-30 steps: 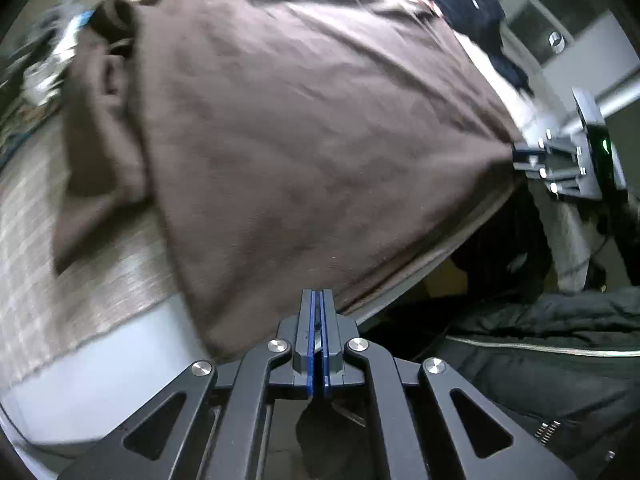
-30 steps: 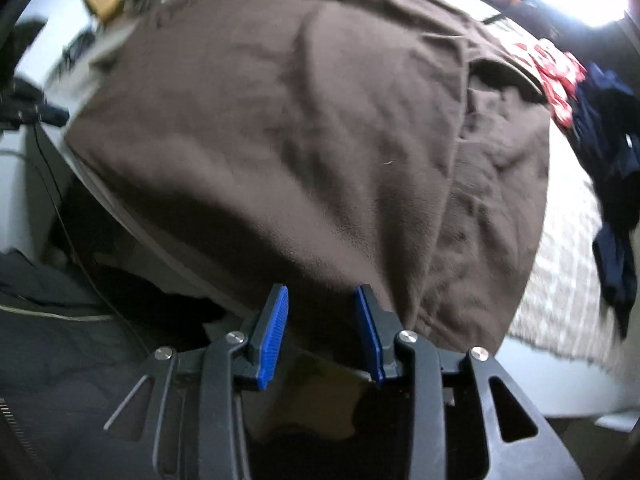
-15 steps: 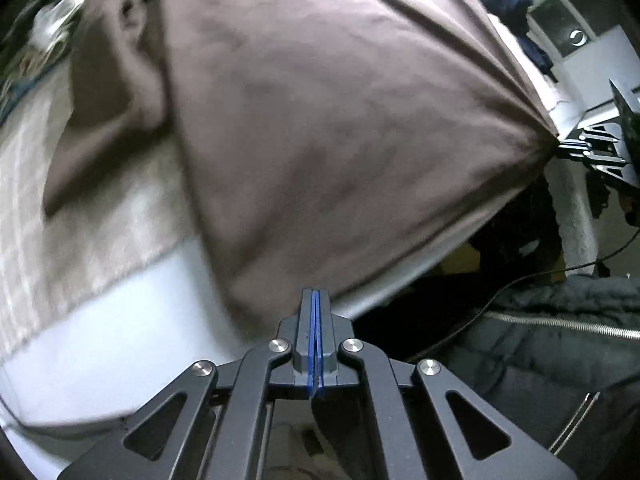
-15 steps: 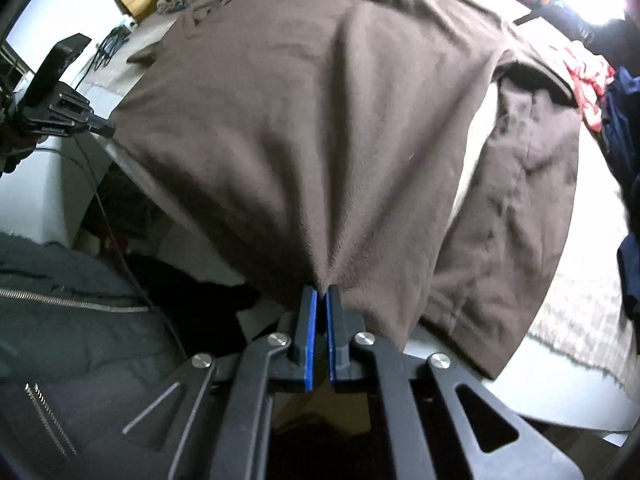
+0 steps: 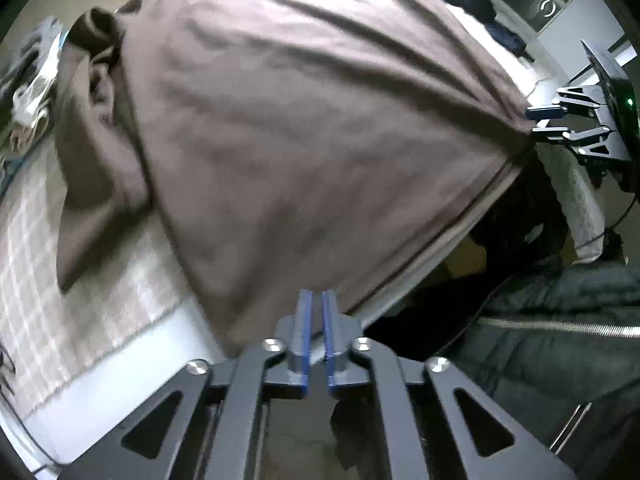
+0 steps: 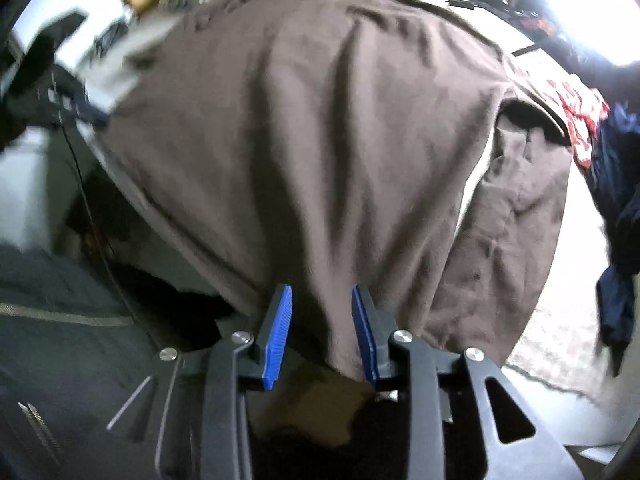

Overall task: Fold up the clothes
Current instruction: 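Lift the hem with both tools and shake the garment straight, then lower the brown garment onto the carpet and open both tools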

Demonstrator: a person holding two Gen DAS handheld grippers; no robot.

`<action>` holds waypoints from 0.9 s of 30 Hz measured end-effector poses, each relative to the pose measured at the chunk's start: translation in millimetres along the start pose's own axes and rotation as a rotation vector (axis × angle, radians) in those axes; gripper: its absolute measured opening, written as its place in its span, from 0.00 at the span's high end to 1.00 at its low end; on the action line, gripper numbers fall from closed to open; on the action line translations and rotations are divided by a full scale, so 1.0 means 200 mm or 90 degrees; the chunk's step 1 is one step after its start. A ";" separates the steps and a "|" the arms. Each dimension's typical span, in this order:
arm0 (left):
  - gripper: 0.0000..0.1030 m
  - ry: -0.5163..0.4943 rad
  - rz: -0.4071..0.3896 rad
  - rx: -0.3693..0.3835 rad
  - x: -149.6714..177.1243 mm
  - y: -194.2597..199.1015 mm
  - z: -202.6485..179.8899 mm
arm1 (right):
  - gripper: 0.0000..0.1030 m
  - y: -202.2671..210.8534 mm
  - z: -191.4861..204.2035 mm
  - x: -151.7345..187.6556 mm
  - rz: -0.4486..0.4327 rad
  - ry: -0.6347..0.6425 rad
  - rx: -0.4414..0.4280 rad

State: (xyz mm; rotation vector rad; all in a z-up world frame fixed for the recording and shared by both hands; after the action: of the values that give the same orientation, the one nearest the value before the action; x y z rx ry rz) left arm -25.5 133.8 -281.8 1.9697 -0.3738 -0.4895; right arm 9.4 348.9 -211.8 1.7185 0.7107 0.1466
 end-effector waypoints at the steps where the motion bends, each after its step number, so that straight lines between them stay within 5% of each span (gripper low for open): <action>1: 0.86 0.006 0.001 -0.013 0.02 0.01 0.02 | 0.70 -0.01 0.01 0.02 0.005 0.004 0.000; 8: 0.85 0.116 -0.018 -0.055 0.11 0.07 0.16 | 0.70 -0.04 -0.08 0.18 0.041 -0.079 0.002; 14: 0.74 0.130 0.000 -0.067 0.07 -0.03 0.19 | 0.67 -0.02 -0.07 0.26 0.044 -0.083 0.002; 18: 0.91 0.130 -0.008 -0.055 0.04 -0.07 0.19 | 0.67 0.01 -0.06 0.29 0.032 -0.082 0.002; 27: 0.94 0.168 -0.065 -0.005 0.06 0.08 0.22 | 0.64 0.01 -0.08 0.36 0.041 -0.066 0.011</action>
State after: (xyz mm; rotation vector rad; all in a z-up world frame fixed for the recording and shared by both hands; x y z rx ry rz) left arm -37.2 86.4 -286.7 2.0207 -0.1056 -0.2893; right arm 60.0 399.8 -225.6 1.7534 0.5833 0.0952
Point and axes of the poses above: each gripper's, at about its wrist camera, not at the fingertips, and y roughly against the way its jaws point, z to its left, x to its underside, the point moved 5 cm from there along -y, roughly the way its jaws point, and after that the axes turned 15 degrees about x, right-handed, at the moved point
